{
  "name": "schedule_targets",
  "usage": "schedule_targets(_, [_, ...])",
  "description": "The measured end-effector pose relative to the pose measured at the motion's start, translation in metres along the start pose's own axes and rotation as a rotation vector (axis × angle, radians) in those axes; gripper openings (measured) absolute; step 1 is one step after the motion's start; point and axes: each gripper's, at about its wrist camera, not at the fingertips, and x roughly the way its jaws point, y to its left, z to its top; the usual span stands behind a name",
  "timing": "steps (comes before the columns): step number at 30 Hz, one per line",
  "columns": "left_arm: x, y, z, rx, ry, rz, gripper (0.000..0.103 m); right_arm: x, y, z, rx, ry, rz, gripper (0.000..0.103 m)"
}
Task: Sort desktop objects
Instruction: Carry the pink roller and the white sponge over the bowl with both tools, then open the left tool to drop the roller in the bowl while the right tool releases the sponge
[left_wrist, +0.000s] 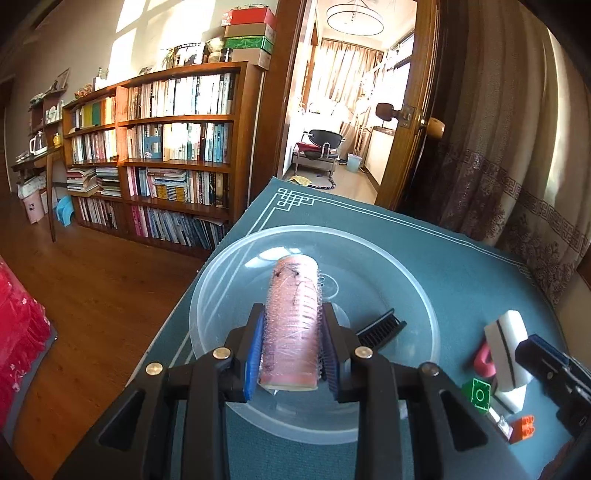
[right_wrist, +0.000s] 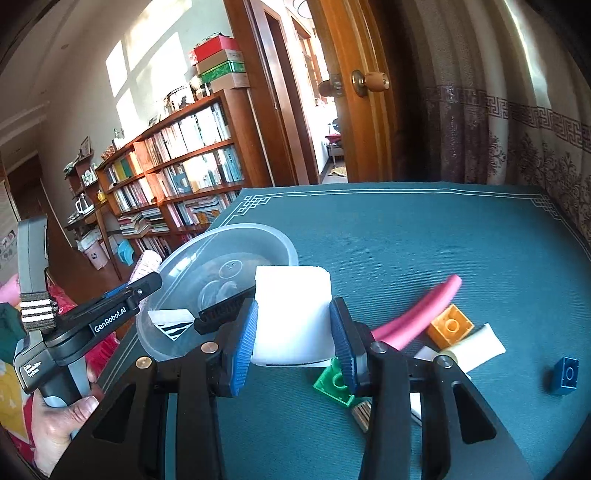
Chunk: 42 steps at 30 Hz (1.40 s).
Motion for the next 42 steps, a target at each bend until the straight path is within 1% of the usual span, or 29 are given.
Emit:
schedule_targets(5, [0.010,0.004,0.002,-0.006,-0.012,-0.011,0.033,0.023,0.016,0.004,-0.023,0.005,0.016,0.043])
schedule_targets(8, [0.013,0.006,0.000,0.006,-0.017,0.006,0.033,0.037,0.022,0.006,-0.034,0.007,0.016,0.043])
schedule_targets(15, [0.017,0.013,-0.003,-0.005,-0.024,-0.002,0.033,0.069,0.029,0.009,-0.036,0.015,0.001,0.043])
schedule_targets(20, [0.018,0.008,-0.005,0.009,-0.028,-0.002,0.033,0.077,0.042,0.011,-0.082,-0.016,-0.018,0.043])
schedule_targets(23, [0.017,0.006,-0.005,0.023,-0.040,0.011,0.033,0.081,0.046,0.008,-0.105,-0.025,-0.028,0.043])
schedule_targets(27, [0.018,0.004,-0.007,0.029,-0.047,0.012,0.033,0.086,0.046,0.005,-0.108,-0.026,-0.018,0.043])
schedule_targets(28, [0.018,0.004,-0.008,0.032,-0.049,0.014,0.033,0.086,0.045,0.005,-0.108,-0.026,-0.010,0.046])
schedule_targets(32, [0.021,0.000,-0.011,0.045,-0.042,0.013,0.034,0.095,0.042,0.001,-0.096,0.009,0.005,0.047])
schedule_targets(34, [0.021,-0.002,-0.012,0.051,-0.043,0.015,0.036,0.099,0.041,0.000,-0.092,0.022,0.016,0.047])
schedule_targets(35, [0.020,-0.002,-0.013,0.052,-0.045,0.017,0.039,0.099,0.040,-0.001,-0.091,0.022,0.018,0.047])
schedule_targets(36, [0.019,-0.003,-0.013,0.055,-0.049,0.021,0.047,0.099,0.041,-0.001,-0.090,0.020,0.021,0.048])
schedule_targets(37, [0.018,-0.004,-0.013,0.058,-0.055,0.025,0.052,0.099,0.041,-0.001,-0.088,0.016,0.024,0.051])
schedule_targets(38, [0.017,-0.004,-0.013,0.060,-0.064,0.037,0.057,0.098,0.041,-0.001,-0.086,0.011,0.021,0.052])
schedule_targets(39, [0.015,-0.003,-0.013,0.062,-0.070,0.043,0.059,0.097,0.042,-0.001,-0.084,0.008,0.021,0.052])
schedule_targets(42, [0.013,0.000,-0.013,0.051,-0.077,0.035,0.060,0.097,0.042,-0.001,-0.083,0.006,0.023,0.053])
